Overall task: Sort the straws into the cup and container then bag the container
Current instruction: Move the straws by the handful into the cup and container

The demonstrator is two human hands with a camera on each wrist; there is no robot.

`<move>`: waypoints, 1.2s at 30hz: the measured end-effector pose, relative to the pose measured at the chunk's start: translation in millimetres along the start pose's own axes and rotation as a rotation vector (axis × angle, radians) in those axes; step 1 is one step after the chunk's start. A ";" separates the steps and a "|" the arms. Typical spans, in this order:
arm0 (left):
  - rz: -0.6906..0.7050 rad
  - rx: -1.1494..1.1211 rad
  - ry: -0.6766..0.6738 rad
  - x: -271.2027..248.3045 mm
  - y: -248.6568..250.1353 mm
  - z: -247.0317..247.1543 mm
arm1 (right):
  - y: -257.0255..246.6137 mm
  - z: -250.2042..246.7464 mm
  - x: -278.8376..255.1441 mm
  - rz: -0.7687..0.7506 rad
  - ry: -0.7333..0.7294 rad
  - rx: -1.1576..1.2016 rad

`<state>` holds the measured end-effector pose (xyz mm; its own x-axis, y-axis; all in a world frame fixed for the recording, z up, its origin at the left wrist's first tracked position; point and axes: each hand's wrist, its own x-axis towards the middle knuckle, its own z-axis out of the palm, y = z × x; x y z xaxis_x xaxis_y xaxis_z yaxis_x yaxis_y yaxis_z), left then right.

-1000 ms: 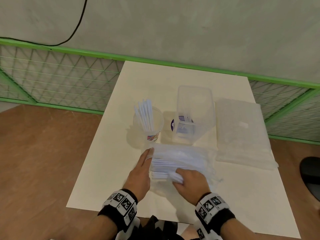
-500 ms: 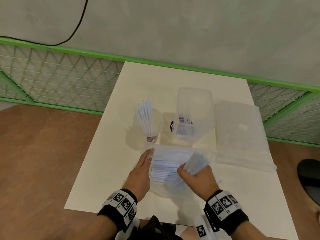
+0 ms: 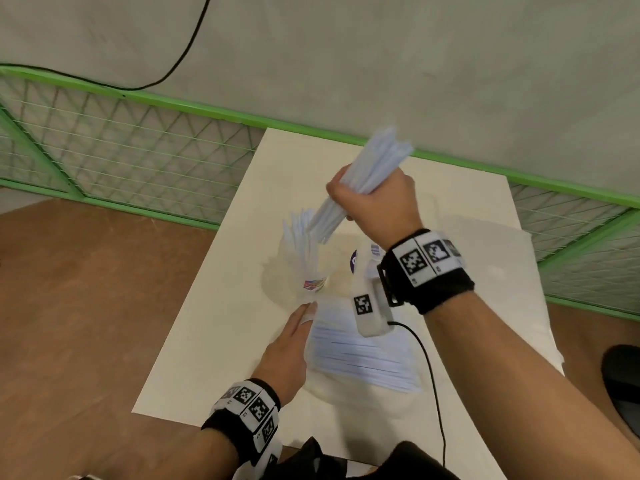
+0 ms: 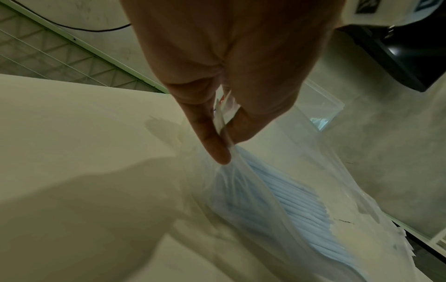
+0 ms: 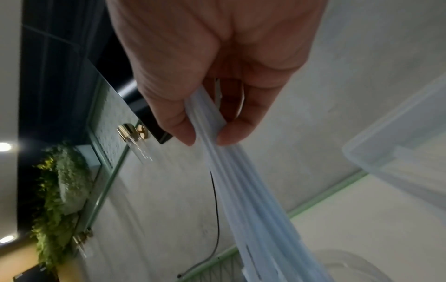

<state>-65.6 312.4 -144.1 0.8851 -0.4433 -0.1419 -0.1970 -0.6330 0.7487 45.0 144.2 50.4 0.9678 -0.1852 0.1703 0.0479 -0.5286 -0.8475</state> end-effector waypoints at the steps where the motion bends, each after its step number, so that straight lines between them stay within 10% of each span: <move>1: 0.000 -0.001 0.000 0.0 0.1 0.3 | 4.6 6.2 2.9 0.007 -0.024 -0.025; 11: -0.030 -0.038 -0.020 -0.7 4.6 -2.3 | 1.4 -28.0 -20.4 -0.122 0.125 0.064; 16: -0.043 -0.035 -0.047 -0.3 5.6 -1.3 | 27.7 -23.5 -96.2 -0.250 -0.096 -0.034; 23: -0.033 -0.014 -0.062 -1.8 2.5 4.1 | 151.4 36.7 -187.8 -0.044 -0.520 -0.609; 36: -0.078 -0.014 -0.070 -12.7 2.4 2.7 | 197.5 68.4 -209.0 -0.013 -0.473 -0.966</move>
<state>-78.5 314.8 -142.3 0.8659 -0.4363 -0.2448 -0.1220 -0.6587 0.7424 -130.8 135.2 -186.9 0.9759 0.0553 -0.2109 0.0444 -0.9974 -0.0559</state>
